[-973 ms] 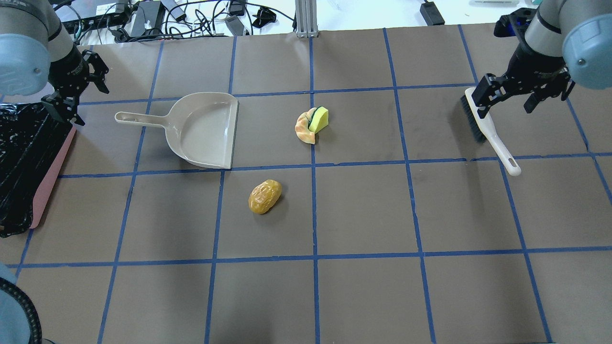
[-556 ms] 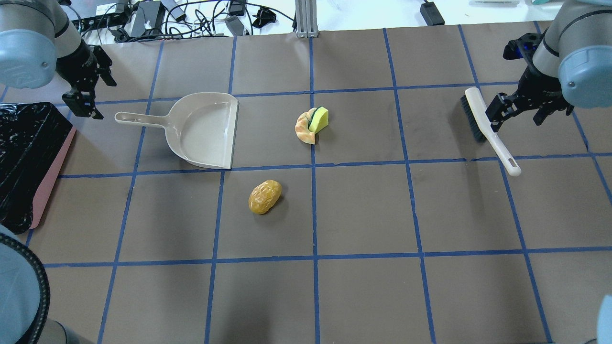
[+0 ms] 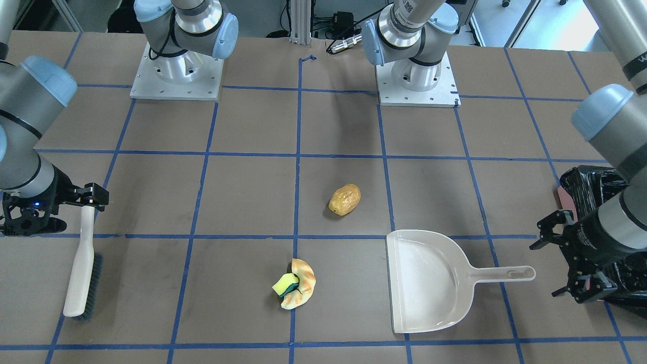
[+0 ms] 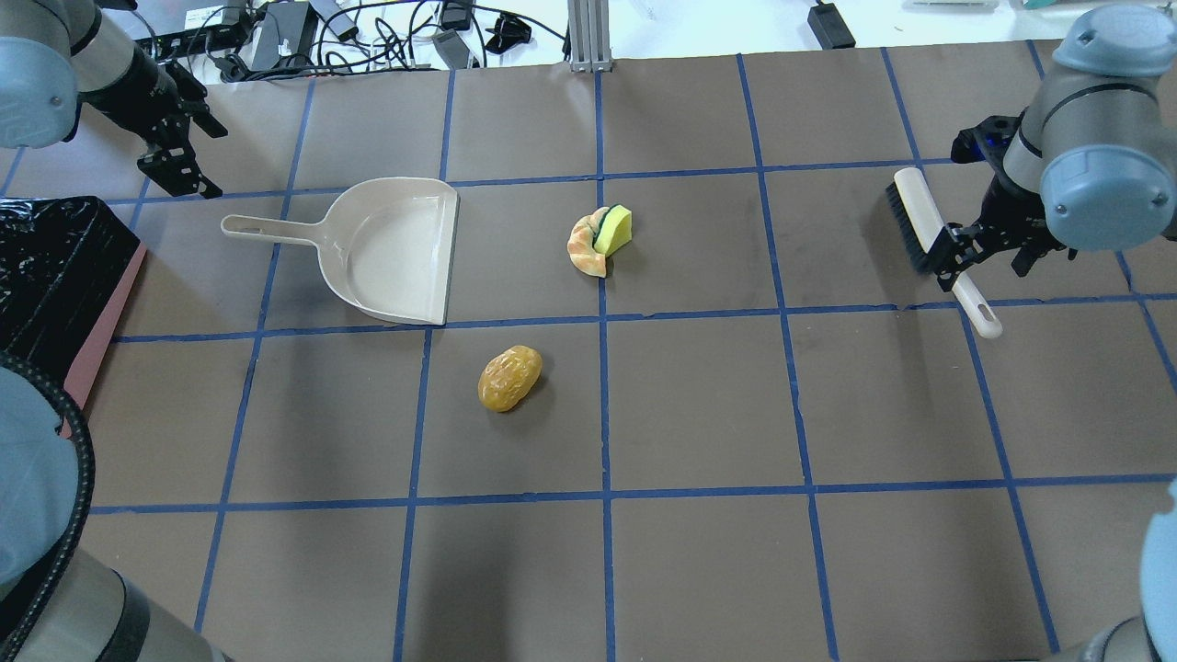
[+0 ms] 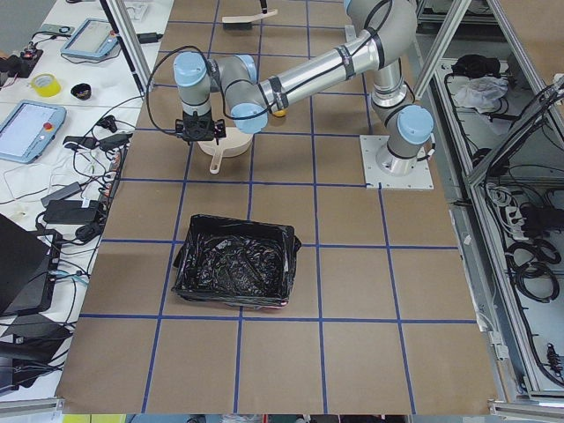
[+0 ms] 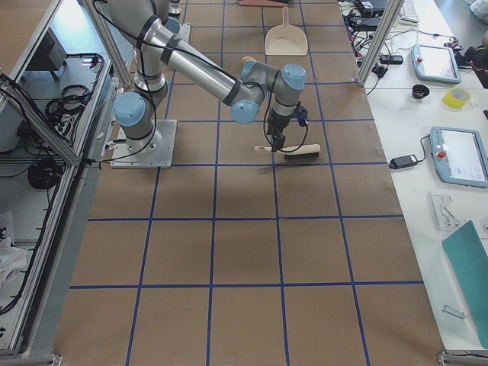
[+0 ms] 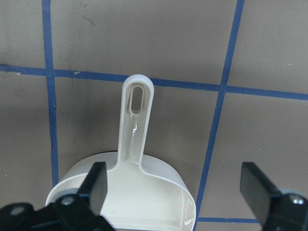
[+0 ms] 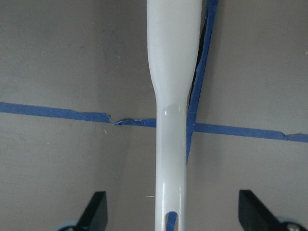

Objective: Sweep and dump trash into bin
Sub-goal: 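Grasp the white dustpan handle with the left gripper while the right grasps the brush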

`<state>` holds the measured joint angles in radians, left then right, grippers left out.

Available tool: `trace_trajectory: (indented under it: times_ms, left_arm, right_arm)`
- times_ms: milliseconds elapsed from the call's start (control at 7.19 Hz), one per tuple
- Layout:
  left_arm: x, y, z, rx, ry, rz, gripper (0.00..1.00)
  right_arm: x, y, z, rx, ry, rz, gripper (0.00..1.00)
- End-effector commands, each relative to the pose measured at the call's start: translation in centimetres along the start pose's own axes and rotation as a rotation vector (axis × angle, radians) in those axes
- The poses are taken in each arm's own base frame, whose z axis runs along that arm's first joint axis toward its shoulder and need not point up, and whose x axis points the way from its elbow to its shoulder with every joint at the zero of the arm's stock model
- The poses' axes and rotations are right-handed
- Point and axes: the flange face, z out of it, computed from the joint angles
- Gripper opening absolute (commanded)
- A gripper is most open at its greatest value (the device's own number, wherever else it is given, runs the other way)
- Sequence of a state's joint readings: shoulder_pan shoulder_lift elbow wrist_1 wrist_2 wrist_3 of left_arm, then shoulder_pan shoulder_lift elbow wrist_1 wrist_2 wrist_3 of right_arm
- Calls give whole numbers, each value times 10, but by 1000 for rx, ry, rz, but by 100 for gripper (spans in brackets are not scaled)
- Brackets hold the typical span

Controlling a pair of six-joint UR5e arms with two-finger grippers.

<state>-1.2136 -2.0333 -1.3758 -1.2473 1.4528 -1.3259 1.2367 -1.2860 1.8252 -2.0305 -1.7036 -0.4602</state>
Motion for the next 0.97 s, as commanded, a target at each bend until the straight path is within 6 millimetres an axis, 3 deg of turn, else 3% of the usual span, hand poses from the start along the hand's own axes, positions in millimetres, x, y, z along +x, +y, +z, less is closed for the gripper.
trace_trajectory:
  times_ms: [0, 139, 417, 695, 834]
  left_arm:
    - [8, -12, 41, -34, -61, 7, 97]
    - [4, -12, 59, -49, -117, 30, 95]
    - [-15, -14, 63, -16, -212, 75, 91]
    - [-18, -17, 76, -10, -225, 114, 91]
    - [-10, -18, 79, -3, -175, 119, 91]
  right_arm:
    - [0, 0, 9, 20, 6, 3, 96]
    - [2, -1, 16, 13, -9, 9, 96]
    - [-1, 3, 26, -11, -19, 7, 94]
    - [1, 7, 27, -23, -23, 12, 90]
    - [2, 9, 33, -27, -27, 14, 90]
